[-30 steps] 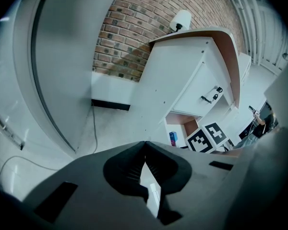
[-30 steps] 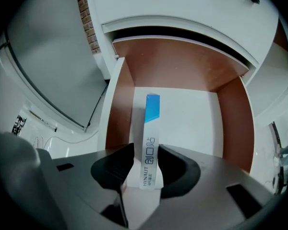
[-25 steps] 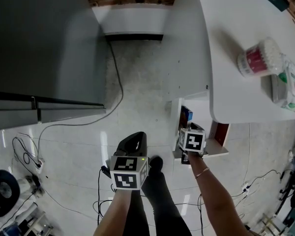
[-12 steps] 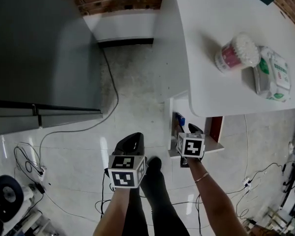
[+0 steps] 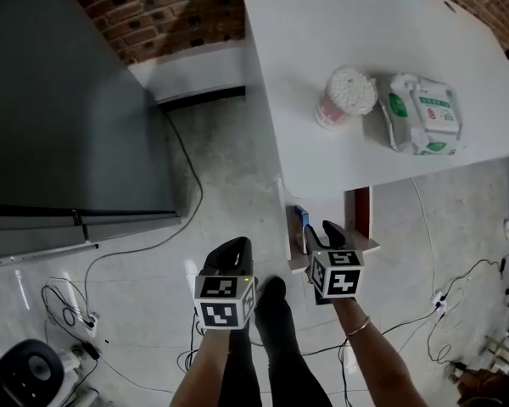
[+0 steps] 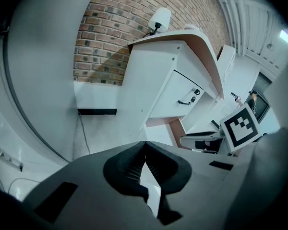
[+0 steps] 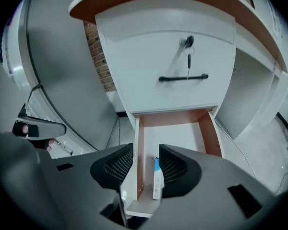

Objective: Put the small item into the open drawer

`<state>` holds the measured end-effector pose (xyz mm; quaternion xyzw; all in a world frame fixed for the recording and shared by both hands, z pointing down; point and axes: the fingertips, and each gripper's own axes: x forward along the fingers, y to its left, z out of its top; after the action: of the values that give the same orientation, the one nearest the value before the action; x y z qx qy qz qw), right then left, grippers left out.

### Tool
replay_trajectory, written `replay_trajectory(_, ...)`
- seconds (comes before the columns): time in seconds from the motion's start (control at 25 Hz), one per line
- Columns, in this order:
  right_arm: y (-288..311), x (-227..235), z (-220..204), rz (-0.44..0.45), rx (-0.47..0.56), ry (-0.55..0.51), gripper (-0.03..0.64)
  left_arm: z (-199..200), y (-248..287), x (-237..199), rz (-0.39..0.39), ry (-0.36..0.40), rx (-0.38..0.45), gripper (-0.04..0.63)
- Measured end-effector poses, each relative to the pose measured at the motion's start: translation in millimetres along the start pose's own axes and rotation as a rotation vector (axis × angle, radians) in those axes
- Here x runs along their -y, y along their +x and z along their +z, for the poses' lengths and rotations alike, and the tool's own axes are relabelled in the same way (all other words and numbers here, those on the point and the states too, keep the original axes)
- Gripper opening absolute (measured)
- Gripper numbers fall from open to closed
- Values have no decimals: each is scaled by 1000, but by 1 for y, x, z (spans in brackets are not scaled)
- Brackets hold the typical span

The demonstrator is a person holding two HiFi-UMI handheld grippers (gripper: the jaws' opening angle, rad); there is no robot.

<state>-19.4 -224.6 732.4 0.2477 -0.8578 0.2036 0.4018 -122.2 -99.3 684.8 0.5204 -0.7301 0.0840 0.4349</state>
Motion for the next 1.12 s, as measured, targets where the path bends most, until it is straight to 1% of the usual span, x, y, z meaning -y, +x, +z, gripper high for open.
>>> replay_trajectory(0.16,-45,-6,28,21,86,7,175,11,-14,17,-13,34,0,21)
replay_trajectory(0.24,-68,-8,41,29,123,35,172,19,-23,26,-17,56,4,21)
replay_trajectory(0.4,-117,-10,60,30,185,103,164,40,-48,44,-49,83,17,21)
replay_trajectory(0.56,-165,-14,74,30,237,168,146,62,-70,59,-62,118,36,21)
replay_trajectory(0.84,-242,-38,87,36,307,205,129,98,-110,91,-113,209,71,21)
replay_trajectory(1.12,-312,-53,104,-4,397,248,107,127,-157,112,-162,265,99,21)
